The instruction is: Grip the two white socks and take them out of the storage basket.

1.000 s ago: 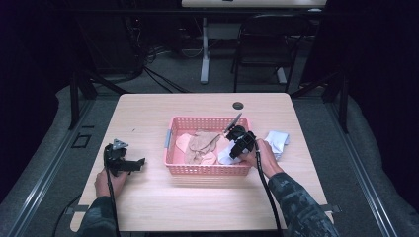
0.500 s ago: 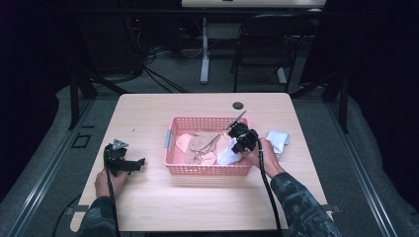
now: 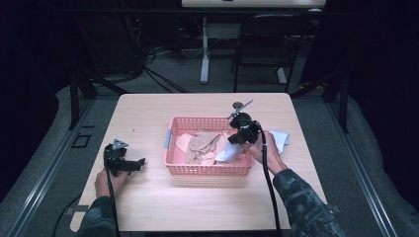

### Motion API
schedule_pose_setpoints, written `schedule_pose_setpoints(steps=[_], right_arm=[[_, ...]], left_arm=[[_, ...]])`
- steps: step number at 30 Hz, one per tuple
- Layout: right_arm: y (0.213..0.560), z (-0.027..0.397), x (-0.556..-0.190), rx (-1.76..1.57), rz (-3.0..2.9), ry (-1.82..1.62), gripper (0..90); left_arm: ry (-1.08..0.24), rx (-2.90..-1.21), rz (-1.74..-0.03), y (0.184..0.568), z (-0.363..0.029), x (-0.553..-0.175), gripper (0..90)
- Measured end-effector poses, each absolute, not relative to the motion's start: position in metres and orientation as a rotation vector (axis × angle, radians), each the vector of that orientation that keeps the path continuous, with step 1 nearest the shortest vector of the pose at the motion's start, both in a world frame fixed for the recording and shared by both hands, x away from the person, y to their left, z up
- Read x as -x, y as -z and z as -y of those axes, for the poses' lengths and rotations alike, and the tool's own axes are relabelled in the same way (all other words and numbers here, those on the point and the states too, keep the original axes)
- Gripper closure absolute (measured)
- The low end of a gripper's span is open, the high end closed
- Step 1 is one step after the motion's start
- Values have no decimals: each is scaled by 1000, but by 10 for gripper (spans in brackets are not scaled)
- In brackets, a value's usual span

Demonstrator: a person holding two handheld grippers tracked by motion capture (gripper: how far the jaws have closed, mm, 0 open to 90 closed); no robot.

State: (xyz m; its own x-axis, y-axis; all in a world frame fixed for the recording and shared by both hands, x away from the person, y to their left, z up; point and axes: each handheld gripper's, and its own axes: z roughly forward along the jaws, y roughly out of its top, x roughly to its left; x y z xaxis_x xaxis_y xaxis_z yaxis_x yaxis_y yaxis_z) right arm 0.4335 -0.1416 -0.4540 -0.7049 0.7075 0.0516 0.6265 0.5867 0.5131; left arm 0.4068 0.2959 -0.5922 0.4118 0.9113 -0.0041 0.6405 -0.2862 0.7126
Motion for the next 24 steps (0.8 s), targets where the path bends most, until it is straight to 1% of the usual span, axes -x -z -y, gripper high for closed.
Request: schedule_pose_setpoints(steps=[11,24], right_arm=[[434,142,-434,-1103,-2628,-847,898],[402,140,-434,-1047,-2594,-933,898]], left_arm=[[-545,-2030,-1312,592,-296,-407,5],[-545,-2030,-1314,592,-296,-407,5]])
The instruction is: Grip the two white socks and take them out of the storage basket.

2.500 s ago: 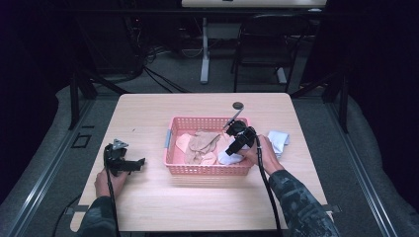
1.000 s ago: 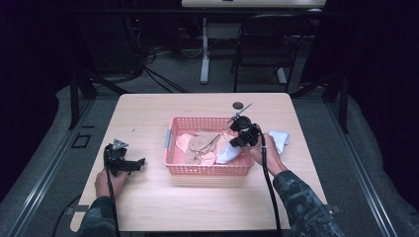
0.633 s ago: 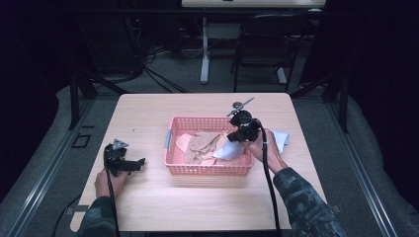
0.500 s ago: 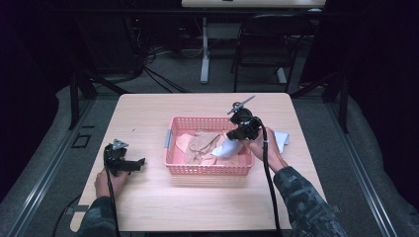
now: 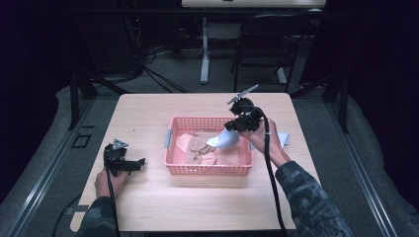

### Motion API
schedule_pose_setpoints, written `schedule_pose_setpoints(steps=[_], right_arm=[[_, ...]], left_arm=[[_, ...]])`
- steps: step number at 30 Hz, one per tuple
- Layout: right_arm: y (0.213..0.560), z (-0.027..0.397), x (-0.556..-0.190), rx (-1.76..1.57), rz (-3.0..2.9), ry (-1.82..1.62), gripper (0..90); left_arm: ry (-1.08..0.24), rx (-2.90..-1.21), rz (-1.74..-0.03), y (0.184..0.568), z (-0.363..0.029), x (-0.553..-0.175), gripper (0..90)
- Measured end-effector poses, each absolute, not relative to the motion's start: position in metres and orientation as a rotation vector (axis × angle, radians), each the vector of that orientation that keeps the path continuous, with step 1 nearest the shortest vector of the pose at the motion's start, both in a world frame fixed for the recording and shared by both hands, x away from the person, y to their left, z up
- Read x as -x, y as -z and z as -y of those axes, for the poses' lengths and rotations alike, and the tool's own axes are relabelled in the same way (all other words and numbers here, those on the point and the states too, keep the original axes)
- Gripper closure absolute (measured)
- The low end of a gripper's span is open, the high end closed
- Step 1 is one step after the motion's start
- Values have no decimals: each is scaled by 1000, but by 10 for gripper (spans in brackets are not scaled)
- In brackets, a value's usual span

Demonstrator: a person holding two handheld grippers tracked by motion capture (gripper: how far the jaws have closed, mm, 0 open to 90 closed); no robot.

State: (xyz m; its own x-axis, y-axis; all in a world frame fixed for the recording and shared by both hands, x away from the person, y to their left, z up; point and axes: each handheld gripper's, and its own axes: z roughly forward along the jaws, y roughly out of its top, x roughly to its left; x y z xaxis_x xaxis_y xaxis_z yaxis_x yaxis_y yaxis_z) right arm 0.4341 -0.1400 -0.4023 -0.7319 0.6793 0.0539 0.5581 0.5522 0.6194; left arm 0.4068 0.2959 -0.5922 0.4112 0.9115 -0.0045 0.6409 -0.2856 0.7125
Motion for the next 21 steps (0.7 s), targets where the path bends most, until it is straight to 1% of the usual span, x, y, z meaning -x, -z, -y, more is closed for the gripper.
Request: schedule_pose_setpoints(steps=[13,21], right_arm=[[370,143,-428,-1013,-2551,-973,898],[351,156,-424,-1013,-2496,-1012,898]], left_arm=[[-547,-2027,-1311,592,-296,-407,5],[-546,-2029,-1312,592,-296,-407,5]])
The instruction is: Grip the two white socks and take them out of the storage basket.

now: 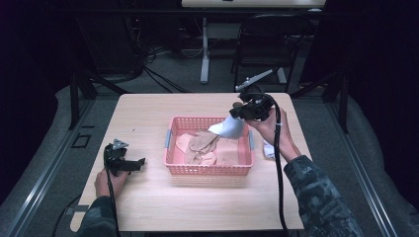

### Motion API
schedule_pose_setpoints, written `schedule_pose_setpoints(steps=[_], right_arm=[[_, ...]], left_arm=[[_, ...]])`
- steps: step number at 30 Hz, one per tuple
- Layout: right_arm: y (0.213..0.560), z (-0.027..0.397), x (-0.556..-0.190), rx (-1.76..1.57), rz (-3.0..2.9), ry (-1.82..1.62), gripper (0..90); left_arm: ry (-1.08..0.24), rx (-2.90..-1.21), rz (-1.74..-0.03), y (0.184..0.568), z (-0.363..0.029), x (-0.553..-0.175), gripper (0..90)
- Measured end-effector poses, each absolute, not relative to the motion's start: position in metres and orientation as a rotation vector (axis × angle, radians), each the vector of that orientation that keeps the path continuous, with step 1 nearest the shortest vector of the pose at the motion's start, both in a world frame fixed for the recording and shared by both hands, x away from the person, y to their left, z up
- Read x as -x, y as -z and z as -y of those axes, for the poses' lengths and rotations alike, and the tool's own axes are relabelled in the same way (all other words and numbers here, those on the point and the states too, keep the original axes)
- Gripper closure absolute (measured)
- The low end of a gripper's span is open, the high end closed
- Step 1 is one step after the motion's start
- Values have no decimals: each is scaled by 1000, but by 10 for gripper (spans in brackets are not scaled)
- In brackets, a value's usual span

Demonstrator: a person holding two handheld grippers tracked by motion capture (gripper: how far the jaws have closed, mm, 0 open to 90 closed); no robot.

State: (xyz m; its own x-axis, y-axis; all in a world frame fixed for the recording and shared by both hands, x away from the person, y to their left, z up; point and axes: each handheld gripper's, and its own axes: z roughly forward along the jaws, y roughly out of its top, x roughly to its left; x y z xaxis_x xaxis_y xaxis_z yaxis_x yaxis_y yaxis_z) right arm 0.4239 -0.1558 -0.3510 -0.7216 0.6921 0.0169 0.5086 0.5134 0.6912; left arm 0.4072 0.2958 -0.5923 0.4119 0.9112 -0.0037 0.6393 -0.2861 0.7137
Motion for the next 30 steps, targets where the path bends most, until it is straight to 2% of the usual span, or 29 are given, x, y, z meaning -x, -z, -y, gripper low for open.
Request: schedule_pose_setpoints(steps=[10,19,30], right_arm=[[333,178,-421,-1040,-2431,-1030,898],[323,217,-418,-1118,-2357,-1024,898],[327,264,-414,-1210,-2277,-1001,898]], left_arm=[[-547,-2028,-1312,592,-296,-407,6],[-545,-2029,-1311,592,-296,-407,6],[-545,-2029,-1312,592,-296,-407,6]])
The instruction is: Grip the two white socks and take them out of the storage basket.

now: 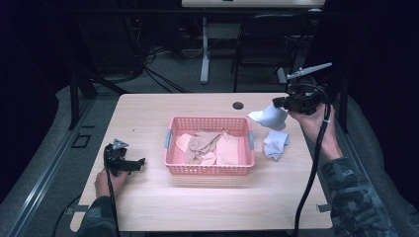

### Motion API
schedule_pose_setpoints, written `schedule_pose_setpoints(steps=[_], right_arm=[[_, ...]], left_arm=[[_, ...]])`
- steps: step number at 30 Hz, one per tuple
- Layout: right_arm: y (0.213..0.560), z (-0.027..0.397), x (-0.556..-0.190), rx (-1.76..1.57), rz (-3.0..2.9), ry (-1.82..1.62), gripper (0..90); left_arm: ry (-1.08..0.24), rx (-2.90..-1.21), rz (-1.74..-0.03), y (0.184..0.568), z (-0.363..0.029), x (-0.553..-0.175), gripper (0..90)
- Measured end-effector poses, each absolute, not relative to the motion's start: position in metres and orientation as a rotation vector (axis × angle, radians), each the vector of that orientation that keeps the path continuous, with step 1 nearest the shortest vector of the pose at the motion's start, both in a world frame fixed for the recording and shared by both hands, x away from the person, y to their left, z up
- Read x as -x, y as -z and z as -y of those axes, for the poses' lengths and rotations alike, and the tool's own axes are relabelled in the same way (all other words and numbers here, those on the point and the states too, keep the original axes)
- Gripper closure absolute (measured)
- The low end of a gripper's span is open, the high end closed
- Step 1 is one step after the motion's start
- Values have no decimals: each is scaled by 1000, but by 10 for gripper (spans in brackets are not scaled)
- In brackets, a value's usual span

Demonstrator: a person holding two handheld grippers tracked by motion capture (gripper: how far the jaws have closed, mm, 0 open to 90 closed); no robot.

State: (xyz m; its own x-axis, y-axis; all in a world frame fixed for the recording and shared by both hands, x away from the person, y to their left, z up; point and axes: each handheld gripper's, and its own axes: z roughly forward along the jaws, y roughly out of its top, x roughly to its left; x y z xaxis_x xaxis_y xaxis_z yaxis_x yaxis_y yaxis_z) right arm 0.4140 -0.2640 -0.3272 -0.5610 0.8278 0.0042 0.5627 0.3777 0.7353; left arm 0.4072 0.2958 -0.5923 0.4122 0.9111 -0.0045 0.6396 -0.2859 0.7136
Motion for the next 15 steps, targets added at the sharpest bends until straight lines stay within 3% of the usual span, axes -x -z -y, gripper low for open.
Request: schedule_pose_setpoints(steps=[15], right_arm=[[384,300,-423,-1368,-2267,-978,897]], left_arm=[[-545,-2029,-1312,592,-296,-407,6]])
